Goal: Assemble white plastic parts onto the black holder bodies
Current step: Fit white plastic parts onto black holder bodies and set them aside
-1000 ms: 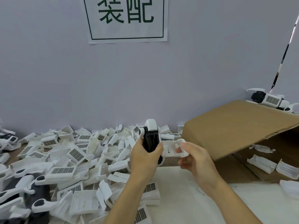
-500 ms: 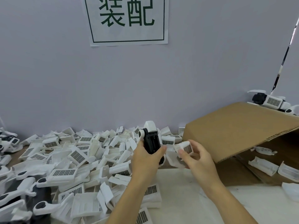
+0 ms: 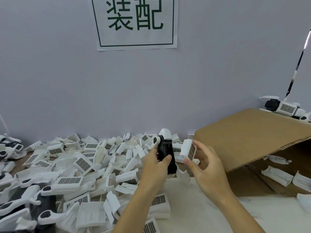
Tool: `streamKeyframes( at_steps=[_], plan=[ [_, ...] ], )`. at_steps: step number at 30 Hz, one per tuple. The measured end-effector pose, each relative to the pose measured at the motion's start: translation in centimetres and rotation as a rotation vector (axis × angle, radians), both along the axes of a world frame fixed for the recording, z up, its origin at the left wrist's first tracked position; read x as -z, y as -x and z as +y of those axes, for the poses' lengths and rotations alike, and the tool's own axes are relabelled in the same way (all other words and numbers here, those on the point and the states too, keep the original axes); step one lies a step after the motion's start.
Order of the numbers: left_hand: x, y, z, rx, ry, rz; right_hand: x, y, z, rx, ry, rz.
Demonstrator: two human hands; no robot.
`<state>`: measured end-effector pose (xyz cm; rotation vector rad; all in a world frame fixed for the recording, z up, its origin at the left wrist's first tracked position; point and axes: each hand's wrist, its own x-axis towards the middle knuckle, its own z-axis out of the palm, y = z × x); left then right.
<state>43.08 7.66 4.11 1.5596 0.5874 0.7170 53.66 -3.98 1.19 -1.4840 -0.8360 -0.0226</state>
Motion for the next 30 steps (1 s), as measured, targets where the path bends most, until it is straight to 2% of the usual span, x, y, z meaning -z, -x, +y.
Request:
streamKeyframes(
  at_steps=[3, 11, 14, 21, 27, 30],
  plan=[
    [0.0, 0.0, 0.0, 0.078, 0.003, 0.005, -0.1, 0.4, 0.4, -0.068, 0.008, -0.041],
    [-0.1, -0.3, -0.5, 0.190, 0.086, 0.035, -0.6, 1.4, 0.7, -0.051, 0.069, -0.300],
    [-0.1, -0.2, -0.6, 0.224, 0.064, -0.028, -0.4, 1.4, 0.8, -0.064, 0.125, -0.360],
    [0.0, -0.4, -0.6, 0.223, 0.012, -0.142, -0.6, 1.5, 0.8, -0.025, 0.089, -0.393],
    [0.2, -0.4, -0.5, 0.186, -0.014, -0.170, -0.7, 2.1, 1.0, -0.038, 0.084, -0.425],
    [0.0, -0.3, -0.4, 0.151, 0.002, -0.193, -0.8, 2.6, 1.3, -0.024, -0.020, -0.277]
  ],
)
